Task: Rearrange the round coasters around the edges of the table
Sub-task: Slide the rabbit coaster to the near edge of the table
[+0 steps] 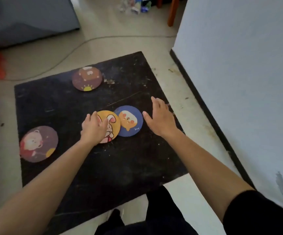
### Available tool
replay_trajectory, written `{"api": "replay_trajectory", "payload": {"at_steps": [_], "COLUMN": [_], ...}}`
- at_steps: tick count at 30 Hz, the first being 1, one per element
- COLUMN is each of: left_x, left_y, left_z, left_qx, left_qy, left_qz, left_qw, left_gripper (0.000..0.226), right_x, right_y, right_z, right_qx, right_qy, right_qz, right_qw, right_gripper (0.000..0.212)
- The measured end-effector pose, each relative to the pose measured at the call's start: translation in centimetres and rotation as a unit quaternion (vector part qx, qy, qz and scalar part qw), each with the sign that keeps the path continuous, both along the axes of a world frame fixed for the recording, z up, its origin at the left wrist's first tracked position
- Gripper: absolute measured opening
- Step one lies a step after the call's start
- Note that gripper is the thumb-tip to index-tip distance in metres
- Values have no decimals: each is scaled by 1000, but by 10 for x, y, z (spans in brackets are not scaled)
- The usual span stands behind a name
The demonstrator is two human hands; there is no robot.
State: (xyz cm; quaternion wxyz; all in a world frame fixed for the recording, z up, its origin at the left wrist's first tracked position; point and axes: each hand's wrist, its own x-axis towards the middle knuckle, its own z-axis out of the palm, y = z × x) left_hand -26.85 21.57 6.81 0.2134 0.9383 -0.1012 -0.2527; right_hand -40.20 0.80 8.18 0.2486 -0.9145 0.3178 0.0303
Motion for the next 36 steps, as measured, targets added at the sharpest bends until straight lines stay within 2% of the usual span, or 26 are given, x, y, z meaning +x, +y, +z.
{"api": "replay_trajectory", "payload": {"at_steps": [5,10,13,14,16,18,22,25,31,36], "left_x": [2,2,2,2,-1,-5,-20,-33,-62,-105], "left_y": [6,5,4,3,4,4,4,11,38,81], "left_z": [-39,-66,-78,-80,-83,-83,-79,-66,-37,-34], "left_qx": [14,-22,-26,-35,-54,-83,-100,-123,-150,-153], "left_qy": [58,125,112,109,106,106,90,83,69,61], "left_qz": [154,305,349,358,374,404,420,407,349,328], "left_qw": [986,944,930,927,920,905,897,901,922,930], "left_gripper": [68,71,75,76,77,75,43,30,12,13], "right_x": [48,79,91,94,96,96,83,66,21,-32], "right_y": [9,26,35,37,38,37,33,31,43,78], "right_z": [-54,-88,-105,-109,-112,-110,-101,-87,-53,-46], "right_qx": [168,300,363,375,399,409,383,370,337,325], "right_qy": [48,76,78,72,56,45,40,38,39,37], "right_qz": [81,75,35,25,8,13,42,30,0,-13], "right_qw": [981,948,928,924,915,912,922,928,941,945], "right_gripper": [66,40,10,8,22,35,32,32,37,36]}}
